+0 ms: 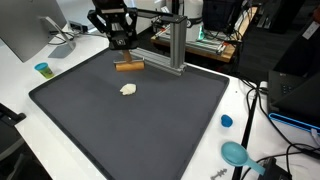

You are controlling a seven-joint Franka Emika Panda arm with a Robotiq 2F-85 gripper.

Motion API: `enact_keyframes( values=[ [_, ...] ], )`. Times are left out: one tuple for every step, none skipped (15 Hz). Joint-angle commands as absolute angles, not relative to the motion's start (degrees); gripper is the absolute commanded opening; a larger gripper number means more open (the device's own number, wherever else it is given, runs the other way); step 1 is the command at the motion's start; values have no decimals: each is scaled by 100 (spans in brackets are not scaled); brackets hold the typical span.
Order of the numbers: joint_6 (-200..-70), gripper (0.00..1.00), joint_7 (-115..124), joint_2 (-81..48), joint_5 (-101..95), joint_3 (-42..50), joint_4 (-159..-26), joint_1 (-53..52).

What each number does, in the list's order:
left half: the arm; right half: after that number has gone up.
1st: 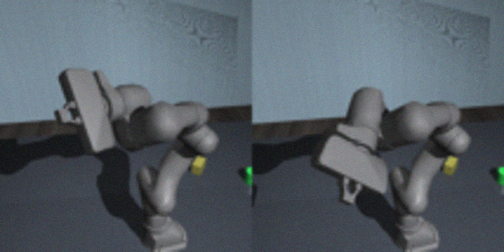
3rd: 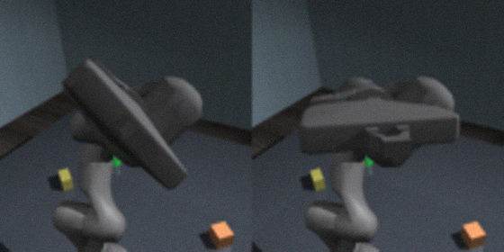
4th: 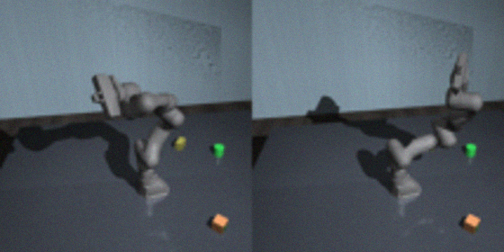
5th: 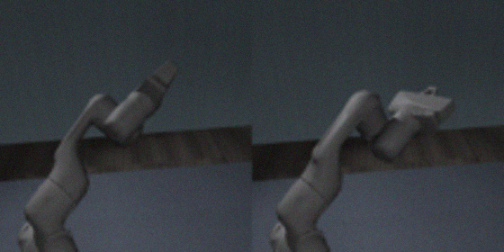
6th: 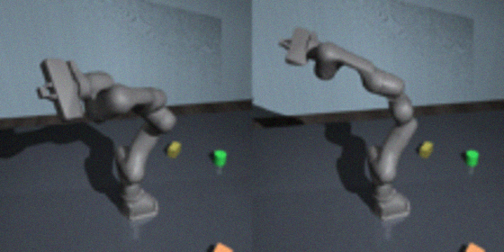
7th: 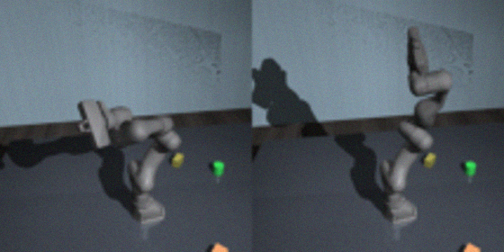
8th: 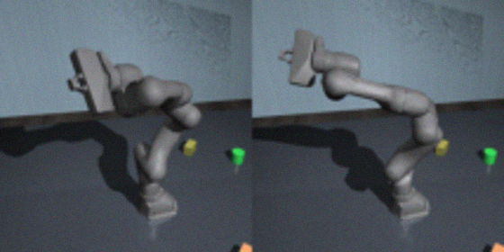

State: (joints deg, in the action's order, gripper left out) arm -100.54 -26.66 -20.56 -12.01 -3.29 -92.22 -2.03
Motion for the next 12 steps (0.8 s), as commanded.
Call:
enact_keyframes(
  values=[
    [-10179,22,-3480,-2409,-1593,-473,-8942,-236],
    [-10268,22,-3714,-2467,-1589,-536,-8952,-238],
    [-10302,22,-3944,-2564,-1616,-577,-8906,-260],
    [-10306,22,-4215,-2681,-1625,-607,-8815,-257],
    [-10203,22,-4472,-2777,-1747,-591,-8720,-268],
    [-10133,22,-4751,-2842,-1861,-569,-8647,-259],
    [-10113,22,-5047,-2884,-2014,-524,-8599,-237],
    [-10185,22,-5179,-2894,-2082,-492,-8606,-219],
    [-10325,47,-4742,-2805,-1846,-520,-8856,-271],
    [-10326,47,-4900,-2847,-1908,-494,-8809,-249],
    [-10326,47,-4990,-2863,-1931,-478,-8787,-226],
    [-10326,22,-5035,-2865,-1936,-471,-8776,-214]
  ],
)
